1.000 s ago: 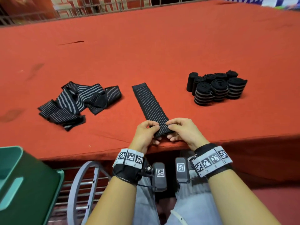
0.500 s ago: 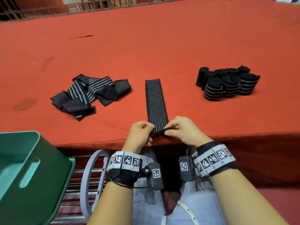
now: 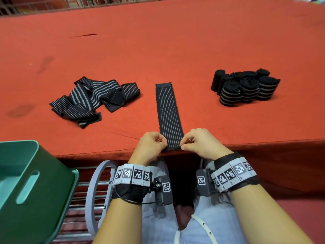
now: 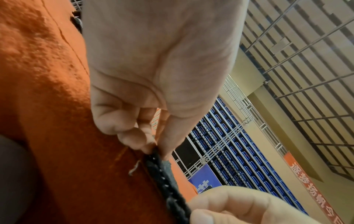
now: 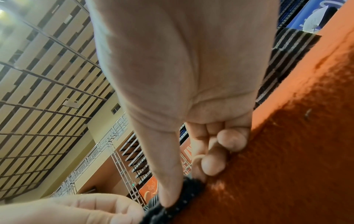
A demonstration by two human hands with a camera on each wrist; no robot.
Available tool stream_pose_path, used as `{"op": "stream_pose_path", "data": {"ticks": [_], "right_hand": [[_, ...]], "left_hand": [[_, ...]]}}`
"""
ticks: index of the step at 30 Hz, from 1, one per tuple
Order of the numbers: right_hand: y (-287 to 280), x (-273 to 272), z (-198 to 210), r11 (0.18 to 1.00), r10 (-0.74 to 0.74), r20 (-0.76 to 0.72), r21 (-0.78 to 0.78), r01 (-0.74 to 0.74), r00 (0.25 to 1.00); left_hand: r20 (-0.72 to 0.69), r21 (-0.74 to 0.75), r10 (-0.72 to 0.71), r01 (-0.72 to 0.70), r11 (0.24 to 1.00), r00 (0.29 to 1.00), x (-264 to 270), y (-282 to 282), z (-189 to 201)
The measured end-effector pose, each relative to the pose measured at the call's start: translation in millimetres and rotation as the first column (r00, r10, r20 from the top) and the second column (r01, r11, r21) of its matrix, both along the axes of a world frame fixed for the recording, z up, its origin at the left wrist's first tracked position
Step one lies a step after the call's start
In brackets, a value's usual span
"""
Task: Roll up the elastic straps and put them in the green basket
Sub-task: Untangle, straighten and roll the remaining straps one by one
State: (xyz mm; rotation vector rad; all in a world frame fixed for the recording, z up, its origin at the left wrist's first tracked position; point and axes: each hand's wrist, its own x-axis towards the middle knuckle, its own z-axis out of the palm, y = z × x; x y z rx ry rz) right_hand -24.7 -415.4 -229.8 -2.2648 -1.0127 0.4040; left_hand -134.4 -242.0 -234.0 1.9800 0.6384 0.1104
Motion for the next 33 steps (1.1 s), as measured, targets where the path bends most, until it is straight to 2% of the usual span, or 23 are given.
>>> {"op": "stream_pose_path", "data": {"ticks": [13, 18, 24, 28, 33], "right_hand": [[-5, 0, 7, 0.997, 0.059, 0.097, -0.049, -0.054, 0.994], [-4, -3, 6, 0.997, 0.067, 0.121, -0.053, -0.061, 0.990], [-1, -3, 1, 0.991, 0.080, 0.071, -0.109, -0.072, 0.994], [4, -2, -4, 0.995, 0.055, 0.128, -0.087, -0.044, 0.990], [5, 0, -1, 0.996, 0.040, 0.118, -0.082, -0.030, 0.992]], "left_hand": [[-0.051, 0.207, -0.062, 0.071, 0.976, 0.997, 3, -4, 1], [-0.062, 0.227, -0.065, 0.077, 0.971, 0.996, 2, -5, 3], [-0.081, 0.221, -0.061, 0.078, 0.972, 0.995, 1, -7, 9], [-0.083, 0.229, -0.113, 0.129, 0.965, 0.990, -2, -9, 15], [-0.102, 0.341, -0.192, 0.216, 0.915, 0.976, 0, -11, 15]]}}
